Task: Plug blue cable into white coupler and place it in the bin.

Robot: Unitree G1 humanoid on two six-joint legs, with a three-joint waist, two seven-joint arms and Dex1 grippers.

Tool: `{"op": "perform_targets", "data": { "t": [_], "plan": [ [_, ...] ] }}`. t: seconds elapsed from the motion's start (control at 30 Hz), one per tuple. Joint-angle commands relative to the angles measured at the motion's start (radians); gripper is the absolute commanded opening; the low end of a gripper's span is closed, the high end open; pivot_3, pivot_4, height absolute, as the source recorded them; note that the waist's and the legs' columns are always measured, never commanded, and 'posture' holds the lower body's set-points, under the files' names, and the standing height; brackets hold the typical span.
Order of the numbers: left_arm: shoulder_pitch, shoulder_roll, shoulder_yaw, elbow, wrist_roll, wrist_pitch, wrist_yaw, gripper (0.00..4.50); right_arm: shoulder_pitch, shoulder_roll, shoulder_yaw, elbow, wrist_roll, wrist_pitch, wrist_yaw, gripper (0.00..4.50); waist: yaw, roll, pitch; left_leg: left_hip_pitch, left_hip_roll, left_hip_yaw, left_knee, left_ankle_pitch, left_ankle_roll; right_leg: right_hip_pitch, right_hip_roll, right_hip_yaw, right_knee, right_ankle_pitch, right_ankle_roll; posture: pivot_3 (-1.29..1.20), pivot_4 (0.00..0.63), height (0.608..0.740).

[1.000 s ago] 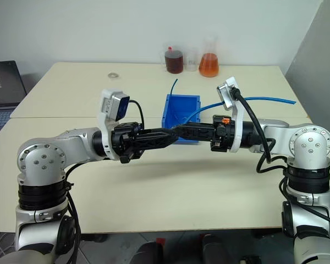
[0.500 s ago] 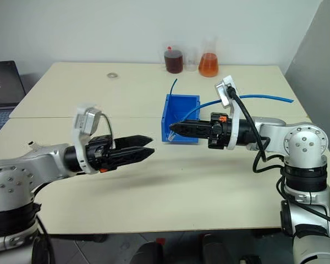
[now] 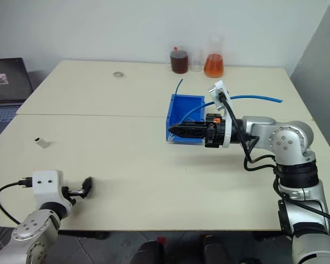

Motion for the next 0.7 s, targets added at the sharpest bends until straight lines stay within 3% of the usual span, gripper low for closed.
{"op": "perform_targets", "data": {
  "t": [0.03, 0.37, 0.7],
  "plan": [
    [-0.125, -0.032, 0.037, 0.109, 0.059, -0.037, 0.102, 4.46, -0.040, 0.007, -0.003, 0.008, -0.034, -0.026, 0.052, 0.14, 0.000, 0.000, 0.000, 0.000, 0.000, 0.000, 0.001, 0.000, 0.000, 0.001, 0.000, 0.000, -0.001, 0.000, 0.001, 0.00, 0.150, 0.740],
    [-0.409, 0.005, 0.115, 0.517, 0.104, -0.152, 0.203, 4.46, -0.035, 0.019, -0.003, -0.006, -0.099, -0.022, 0.070, 0.14, -0.008, -0.001, -0.001, 0.000, 0.000, 0.001, 0.000, 0.000, 0.000, 0.000, -0.001, 0.001, 0.000, 0.002, 0.001, 0.00, 0.150, 0.740],
    [-0.674, 0.116, 0.140, 1.009, 0.036, -0.332, 0.042, 4.46, -0.019, 0.022, -0.031, -0.053, -0.103, 0.006, 0.042, 0.14, -0.006, -0.001, -0.001, 0.000, -0.001, 0.000, 0.000, 0.000, 0.000, 0.000, -0.001, -0.002, 0.001, 0.002, 0.001, 0.00, 0.150, 0.740]
  ]
}}
